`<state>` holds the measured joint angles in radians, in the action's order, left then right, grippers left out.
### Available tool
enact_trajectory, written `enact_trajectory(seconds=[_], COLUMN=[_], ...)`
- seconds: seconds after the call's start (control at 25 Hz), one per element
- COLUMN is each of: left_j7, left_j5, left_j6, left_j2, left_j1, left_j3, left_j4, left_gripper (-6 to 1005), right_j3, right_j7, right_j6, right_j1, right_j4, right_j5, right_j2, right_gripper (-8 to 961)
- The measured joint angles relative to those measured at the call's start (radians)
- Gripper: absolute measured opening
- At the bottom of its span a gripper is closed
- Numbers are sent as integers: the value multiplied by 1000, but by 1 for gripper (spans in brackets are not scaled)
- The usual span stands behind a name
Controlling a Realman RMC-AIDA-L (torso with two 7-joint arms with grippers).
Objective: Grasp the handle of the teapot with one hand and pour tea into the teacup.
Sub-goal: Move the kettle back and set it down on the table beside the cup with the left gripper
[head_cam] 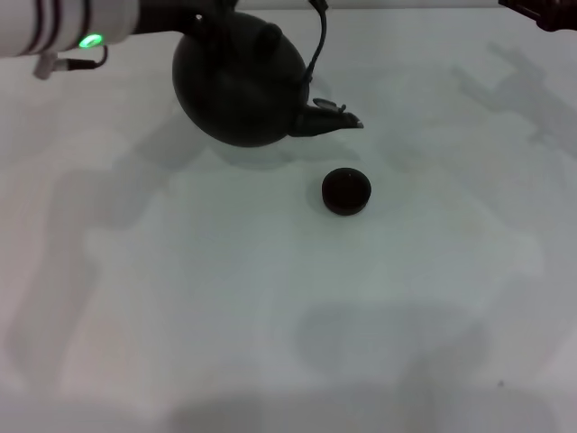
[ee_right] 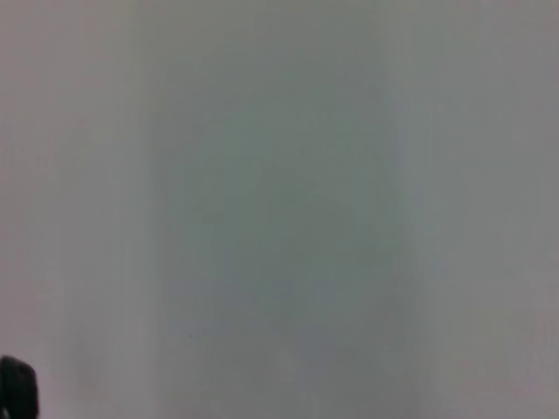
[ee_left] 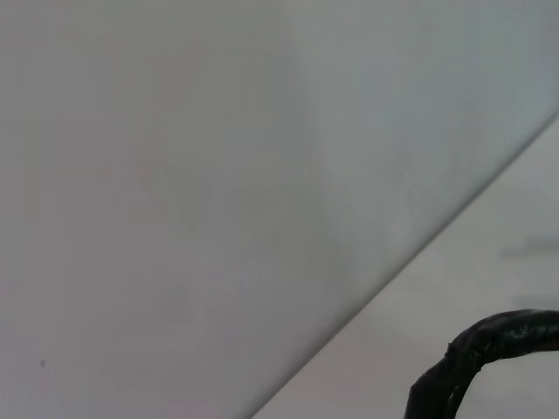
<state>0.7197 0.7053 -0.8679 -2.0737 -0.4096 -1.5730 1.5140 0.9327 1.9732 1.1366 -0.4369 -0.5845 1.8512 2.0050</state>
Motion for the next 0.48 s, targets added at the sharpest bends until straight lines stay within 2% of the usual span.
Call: enact_trajectory(seconds=[0.28, 0.44, 0.48], left_j7=[348, 554, 633], left_j5=[391, 590, 677], left_j6=[-82, -162, -196], left_j2=[1, 0, 0], left_j1=[108, 154, 170], left_j3=[179, 286, 337], left_j4=[-19, -98, -153], left_gripper=[138, 138, 138], right_j3=[9, 10, 11], right_j7=[-17, -25, -26], right_j6=[0, 5, 7], right_j1=[0, 0, 1], right_j4=[0, 0, 0], right_j5=[-3, -4, -5], right_j2=[0, -1, -1], right_gripper=[842, 842, 842])
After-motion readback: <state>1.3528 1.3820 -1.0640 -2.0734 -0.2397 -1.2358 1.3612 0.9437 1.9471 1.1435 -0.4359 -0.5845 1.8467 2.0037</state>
